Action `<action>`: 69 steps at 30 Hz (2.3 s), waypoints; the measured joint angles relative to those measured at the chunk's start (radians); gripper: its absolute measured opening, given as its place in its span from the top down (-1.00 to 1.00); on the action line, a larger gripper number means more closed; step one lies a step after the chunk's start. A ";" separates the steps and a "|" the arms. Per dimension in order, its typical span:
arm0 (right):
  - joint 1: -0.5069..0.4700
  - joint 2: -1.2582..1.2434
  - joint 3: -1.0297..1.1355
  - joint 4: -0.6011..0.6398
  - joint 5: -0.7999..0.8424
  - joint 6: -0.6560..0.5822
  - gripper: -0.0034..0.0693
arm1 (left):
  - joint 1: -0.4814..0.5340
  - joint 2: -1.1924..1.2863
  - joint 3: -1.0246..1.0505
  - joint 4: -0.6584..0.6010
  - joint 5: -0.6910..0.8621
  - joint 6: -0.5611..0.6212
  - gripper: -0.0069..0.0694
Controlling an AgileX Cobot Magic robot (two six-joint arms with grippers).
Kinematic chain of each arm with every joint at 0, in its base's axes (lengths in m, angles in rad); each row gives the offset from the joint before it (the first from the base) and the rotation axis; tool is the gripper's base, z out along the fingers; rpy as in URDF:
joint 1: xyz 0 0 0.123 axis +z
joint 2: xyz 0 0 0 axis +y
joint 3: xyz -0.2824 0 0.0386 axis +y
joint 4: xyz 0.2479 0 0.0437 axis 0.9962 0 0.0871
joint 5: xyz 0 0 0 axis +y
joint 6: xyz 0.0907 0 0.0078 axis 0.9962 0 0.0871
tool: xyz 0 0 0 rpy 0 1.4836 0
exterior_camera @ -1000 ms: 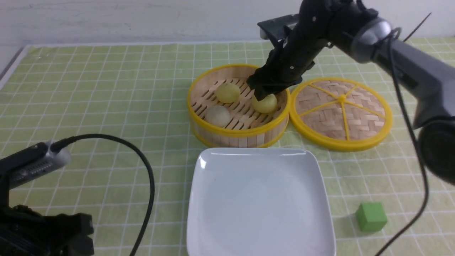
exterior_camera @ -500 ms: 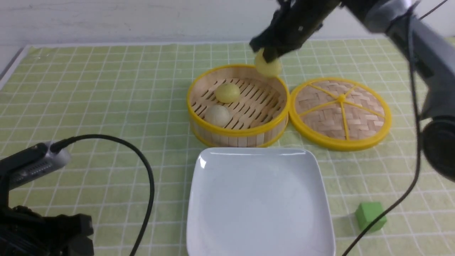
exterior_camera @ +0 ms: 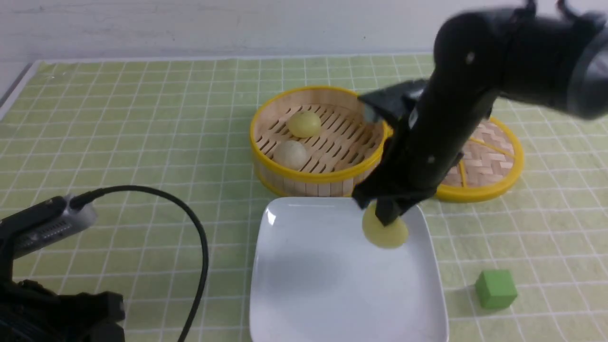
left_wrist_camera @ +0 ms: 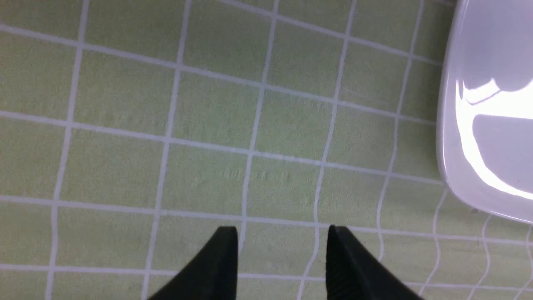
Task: Put the steamed buns into the plate on the green tablecloth.
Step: 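Move the steamed bun from the bamboo steamer onto the white plate with the right gripper, then reach into the bamboo steamer and grasp a bun with the left gripper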
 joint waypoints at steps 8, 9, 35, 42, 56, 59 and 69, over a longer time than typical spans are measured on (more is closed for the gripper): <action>0.004 0.060 0.056 -0.026 -0.098 0.032 -0.23 | 0.000 0.000 0.000 0.001 -0.003 0.000 -0.03; 0.004 0.048 0.036 -0.027 -0.063 0.027 -0.32 | 0.000 0.000 0.000 0.002 -0.003 0.000 -0.03; -0.162 -1.056 0.724 -0.192 -0.064 0.104 0.94 | -0.147 0.478 -0.521 -0.151 -0.049 0.152 0.81; -0.162 -1.101 0.841 -0.198 -0.138 0.134 0.93 | -0.298 0.849 -0.941 -0.029 0.006 0.012 0.51; -0.162 -1.100 0.843 -0.204 -0.158 0.135 0.91 | -0.384 1.374 -1.585 0.237 0.182 -0.045 -0.15; -0.162 -1.100 0.843 -0.204 -0.158 0.135 0.90 | -0.384 1.411 -1.590 0.243 0.182 -0.046 -0.10; -0.163 -1.100 0.843 -0.204 -0.157 0.135 0.88 | -0.384 1.396 -1.624 0.243 0.253 -0.049 0.74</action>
